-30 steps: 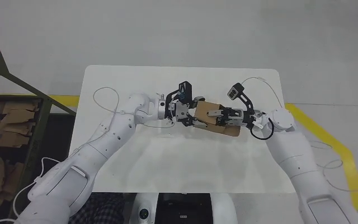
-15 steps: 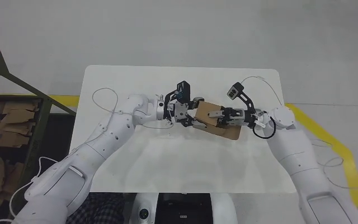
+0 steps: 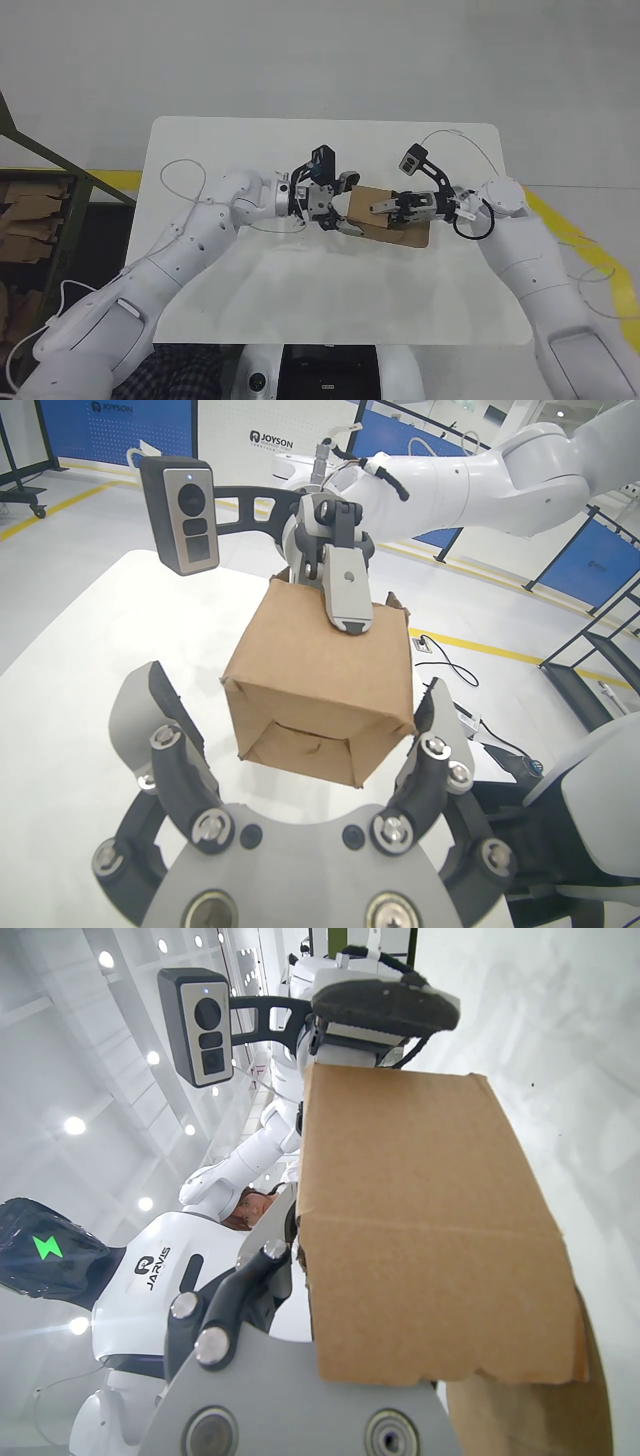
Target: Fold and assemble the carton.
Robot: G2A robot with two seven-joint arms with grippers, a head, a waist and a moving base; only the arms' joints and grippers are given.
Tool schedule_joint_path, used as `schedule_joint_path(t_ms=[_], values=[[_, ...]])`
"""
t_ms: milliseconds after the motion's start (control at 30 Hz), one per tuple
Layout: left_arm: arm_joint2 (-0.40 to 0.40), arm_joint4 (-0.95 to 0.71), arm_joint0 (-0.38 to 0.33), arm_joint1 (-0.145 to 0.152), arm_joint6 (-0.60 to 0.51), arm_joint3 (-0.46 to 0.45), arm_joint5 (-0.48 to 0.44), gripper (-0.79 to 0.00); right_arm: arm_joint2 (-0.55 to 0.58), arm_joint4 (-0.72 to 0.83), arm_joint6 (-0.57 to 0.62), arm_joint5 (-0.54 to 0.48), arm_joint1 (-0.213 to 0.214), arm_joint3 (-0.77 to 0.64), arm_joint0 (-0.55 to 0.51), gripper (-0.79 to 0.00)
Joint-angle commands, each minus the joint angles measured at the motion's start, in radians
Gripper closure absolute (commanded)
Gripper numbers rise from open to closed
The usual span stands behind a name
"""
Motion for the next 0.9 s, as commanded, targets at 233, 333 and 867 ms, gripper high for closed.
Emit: schedule_joint_path(t_ms=[233,333,867], values=[[0.031,-0.024,-0.010,0.026,-0.008,-0.026,0.000,-0.785,-0.093,0.037,0.000,-0.018,0.013,0.003,0.049,0.000],[0.039,-0.028,-0.013,0.033,-0.006,-0.030,0.000,-0.785,-0.118,0.068,0.000,-0.021,0.021,0.001,0.060,0.000],[0.075,-0.009,-0.022,0.058,0.036,-0.051,0.000,-0.785,-0.261,0.186,0.000,-0.038,0.068,0.000,0.118,0.000]])
